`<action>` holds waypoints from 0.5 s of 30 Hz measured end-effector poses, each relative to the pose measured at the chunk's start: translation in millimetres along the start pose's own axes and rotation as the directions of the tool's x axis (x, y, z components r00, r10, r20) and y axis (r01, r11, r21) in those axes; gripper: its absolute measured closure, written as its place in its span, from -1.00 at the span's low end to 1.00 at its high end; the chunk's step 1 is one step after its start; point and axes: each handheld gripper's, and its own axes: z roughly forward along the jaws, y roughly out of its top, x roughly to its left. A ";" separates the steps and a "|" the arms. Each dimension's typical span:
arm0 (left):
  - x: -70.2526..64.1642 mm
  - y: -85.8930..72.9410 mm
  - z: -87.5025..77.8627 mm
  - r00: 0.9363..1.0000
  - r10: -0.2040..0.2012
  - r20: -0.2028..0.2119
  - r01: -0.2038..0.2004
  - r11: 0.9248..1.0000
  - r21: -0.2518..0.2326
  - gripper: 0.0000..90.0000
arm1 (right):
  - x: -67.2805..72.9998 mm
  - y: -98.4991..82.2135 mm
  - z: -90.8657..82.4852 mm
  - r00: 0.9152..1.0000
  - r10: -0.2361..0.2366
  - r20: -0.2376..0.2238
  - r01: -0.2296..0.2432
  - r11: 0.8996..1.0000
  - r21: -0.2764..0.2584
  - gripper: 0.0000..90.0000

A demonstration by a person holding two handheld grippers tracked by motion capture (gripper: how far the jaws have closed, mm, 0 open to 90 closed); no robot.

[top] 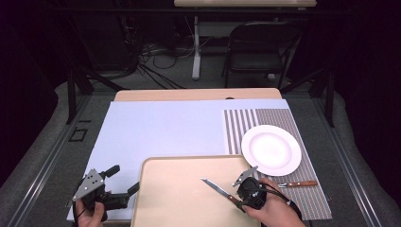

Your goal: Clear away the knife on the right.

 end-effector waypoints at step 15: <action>-0.1 -0.2 0.7 1.000 0.005 0.001 -0.005 1.000 0.001 -0.94 | 11.9 6.4 7.1 0.989 -0.146 0.010 0.145 0.976 -0.161 0.73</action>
